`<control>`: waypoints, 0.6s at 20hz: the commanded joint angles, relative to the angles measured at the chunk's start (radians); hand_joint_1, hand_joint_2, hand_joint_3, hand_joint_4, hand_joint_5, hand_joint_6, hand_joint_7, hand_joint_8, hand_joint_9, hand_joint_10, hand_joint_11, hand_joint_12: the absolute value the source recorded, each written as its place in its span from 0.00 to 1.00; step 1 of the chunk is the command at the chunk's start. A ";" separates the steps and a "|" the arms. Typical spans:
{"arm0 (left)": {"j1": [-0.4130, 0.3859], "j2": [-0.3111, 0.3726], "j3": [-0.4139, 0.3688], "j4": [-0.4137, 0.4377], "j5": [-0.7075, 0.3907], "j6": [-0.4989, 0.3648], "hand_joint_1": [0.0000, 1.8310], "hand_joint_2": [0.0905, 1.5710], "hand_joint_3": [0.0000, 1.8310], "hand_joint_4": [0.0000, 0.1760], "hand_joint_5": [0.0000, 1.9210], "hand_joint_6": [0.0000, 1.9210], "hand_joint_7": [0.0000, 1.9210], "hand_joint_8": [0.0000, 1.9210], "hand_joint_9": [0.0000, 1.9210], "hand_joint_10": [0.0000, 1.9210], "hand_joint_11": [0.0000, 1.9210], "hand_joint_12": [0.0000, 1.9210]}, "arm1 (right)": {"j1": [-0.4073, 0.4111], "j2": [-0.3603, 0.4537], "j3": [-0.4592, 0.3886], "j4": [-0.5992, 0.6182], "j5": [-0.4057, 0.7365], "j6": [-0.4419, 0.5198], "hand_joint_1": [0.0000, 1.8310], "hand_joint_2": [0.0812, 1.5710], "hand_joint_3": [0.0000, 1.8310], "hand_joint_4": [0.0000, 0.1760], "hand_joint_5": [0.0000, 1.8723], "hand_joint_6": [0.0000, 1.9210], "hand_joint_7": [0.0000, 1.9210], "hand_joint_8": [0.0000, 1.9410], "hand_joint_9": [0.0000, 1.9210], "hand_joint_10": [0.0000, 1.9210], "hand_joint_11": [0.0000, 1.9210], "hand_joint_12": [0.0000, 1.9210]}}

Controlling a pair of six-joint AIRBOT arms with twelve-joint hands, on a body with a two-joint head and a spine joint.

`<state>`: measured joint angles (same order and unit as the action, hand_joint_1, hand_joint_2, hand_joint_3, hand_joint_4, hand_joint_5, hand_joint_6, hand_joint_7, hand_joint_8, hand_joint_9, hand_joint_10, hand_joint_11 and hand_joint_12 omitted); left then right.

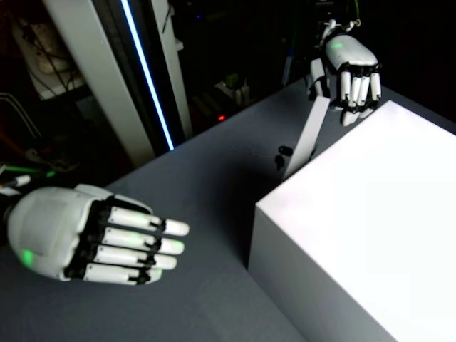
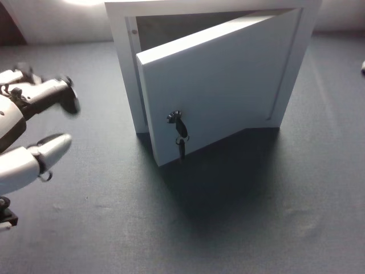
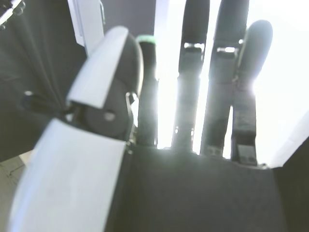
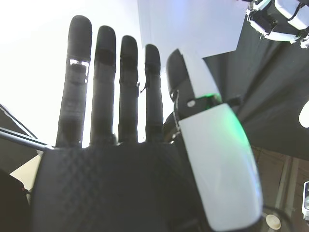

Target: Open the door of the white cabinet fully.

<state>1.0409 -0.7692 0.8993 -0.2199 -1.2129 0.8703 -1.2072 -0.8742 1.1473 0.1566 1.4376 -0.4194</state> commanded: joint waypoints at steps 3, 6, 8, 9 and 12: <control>-0.008 0.001 0.006 -0.004 -0.134 -0.004 0.00 0.96 0.02 0.00 0.02 0.00 0.00 0.00 0.00 0.00 0.00 0.00 | 0.003 0.004 0.003 0.028 0.126 0.011 0.00 0.95 0.01 0.00 0.10 0.00 0.09 0.00 0.05 0.00 0.02 0.07; -0.014 -0.007 0.006 0.023 -0.126 -0.022 0.00 0.96 0.02 0.00 0.02 0.00 0.00 0.00 0.00 0.00 0.00 0.00 | 0.003 0.003 0.003 0.028 0.126 0.011 0.00 0.94 0.00 0.00 0.11 0.00 0.08 0.00 0.05 0.00 0.02 0.07; -0.028 -0.015 0.006 0.054 -0.110 -0.032 0.00 0.94 0.01 0.00 0.00 0.00 0.00 0.00 0.00 0.00 0.00 0.00 | 0.003 0.003 0.003 0.028 0.126 0.012 0.00 0.95 0.00 0.00 0.11 0.00 0.09 0.00 0.06 0.00 0.02 0.07; -0.033 -0.019 0.006 0.063 -0.108 -0.036 0.00 0.93 0.01 0.00 0.00 0.00 0.00 0.00 0.00 0.00 0.00 0.00 | 0.003 0.003 0.003 0.028 0.126 0.012 0.00 0.95 0.00 0.00 0.11 0.00 0.09 0.00 0.06 0.00 0.02 0.07; -0.055 -0.043 0.009 0.084 -0.105 -0.042 0.00 0.90 0.00 0.00 0.00 0.00 0.00 0.00 0.00 0.00 0.00 0.00 | 0.003 0.002 0.003 0.028 0.126 0.012 0.00 0.94 0.00 0.00 0.11 0.00 0.09 0.00 0.06 0.00 0.02 0.07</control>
<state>0.9920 -0.8173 0.9035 -0.1307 -1.1965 0.8337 -1.2072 -0.8742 1.1473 0.1570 1.4441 -0.4175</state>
